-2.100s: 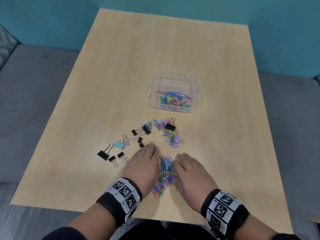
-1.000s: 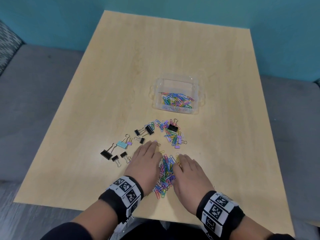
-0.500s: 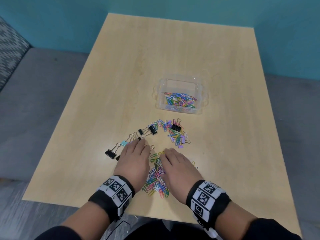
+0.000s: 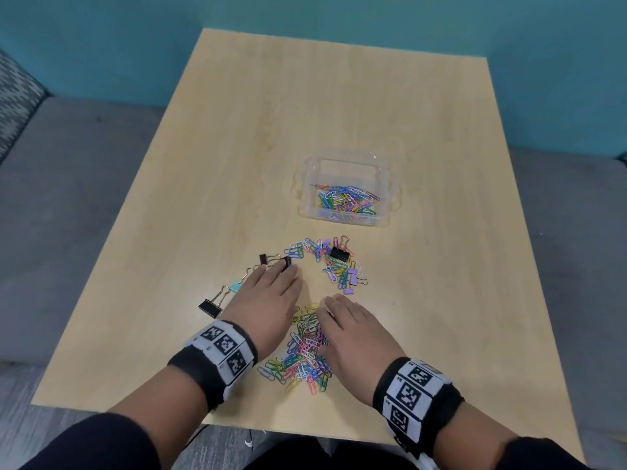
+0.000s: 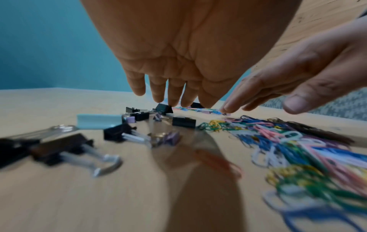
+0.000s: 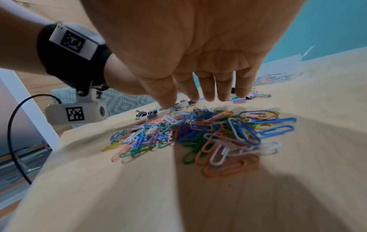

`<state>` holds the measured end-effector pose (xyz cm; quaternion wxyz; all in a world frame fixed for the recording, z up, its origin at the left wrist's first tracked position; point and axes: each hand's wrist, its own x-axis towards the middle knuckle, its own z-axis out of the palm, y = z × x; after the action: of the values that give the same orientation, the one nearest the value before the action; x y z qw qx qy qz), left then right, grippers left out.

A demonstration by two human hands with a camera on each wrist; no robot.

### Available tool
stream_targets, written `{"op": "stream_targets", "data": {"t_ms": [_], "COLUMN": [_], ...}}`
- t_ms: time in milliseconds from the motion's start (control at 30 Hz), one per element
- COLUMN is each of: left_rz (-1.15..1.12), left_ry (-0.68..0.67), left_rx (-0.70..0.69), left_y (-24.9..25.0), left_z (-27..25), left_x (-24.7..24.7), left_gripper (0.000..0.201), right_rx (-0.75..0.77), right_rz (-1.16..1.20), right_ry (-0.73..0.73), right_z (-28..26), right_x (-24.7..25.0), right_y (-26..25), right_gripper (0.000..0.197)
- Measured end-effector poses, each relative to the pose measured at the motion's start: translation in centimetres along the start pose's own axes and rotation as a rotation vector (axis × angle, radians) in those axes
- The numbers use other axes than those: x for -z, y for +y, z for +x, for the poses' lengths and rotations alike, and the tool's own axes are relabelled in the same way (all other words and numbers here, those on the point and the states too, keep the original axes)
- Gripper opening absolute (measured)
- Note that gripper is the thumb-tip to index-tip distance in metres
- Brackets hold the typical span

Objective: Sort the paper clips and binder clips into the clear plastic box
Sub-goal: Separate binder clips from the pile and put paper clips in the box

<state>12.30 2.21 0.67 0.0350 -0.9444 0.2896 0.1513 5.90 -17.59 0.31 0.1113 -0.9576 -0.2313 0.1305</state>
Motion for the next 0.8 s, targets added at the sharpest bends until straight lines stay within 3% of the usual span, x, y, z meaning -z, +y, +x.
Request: {"op": "stream_targets", "data": {"t_ms": [100, 200, 367, 467, 600, 800], "left_rz": [-0.006, -0.033, -0.117, -0.064, -0.004, 0.003], "left_ry": [-0.004, 0.08, 0.217, 0.107, -0.048, -0.041], "left_rx": [-0.02, 0.001, -0.006, -0.054, -0.034, -0.005], "left_y": [-0.6, -1.1, 0.1, 0.9, 0.5, 1.5], "left_z": [-1.7, -2.3, 1.2, 5.5, 8.7, 6.2], "left_x": [-0.5, -0.6, 0.2, -0.2, -1.9, -2.0], "left_gripper": [0.049, 0.046, 0.044, 0.063, 0.067, 0.061], "right_rx": [-0.002, 0.002, -0.014, -0.018, -0.032, -0.052], "right_rz": [0.006, 0.015, 0.038, 0.037, 0.038, 0.034], "right_ry": [-0.016, -0.042, -0.044, -0.042, 0.0, -0.022], "right_z": [-0.3, -0.5, -0.9, -0.7, -0.7, -1.2], "right_x": [0.0, 0.0, -0.1, 0.0, 0.3, 0.1], "right_y": [0.3, 0.6, 0.9, 1.0, 1.3, 2.4], "right_gripper": [0.053, 0.058, 0.056, 0.054, 0.052, 0.05]}}
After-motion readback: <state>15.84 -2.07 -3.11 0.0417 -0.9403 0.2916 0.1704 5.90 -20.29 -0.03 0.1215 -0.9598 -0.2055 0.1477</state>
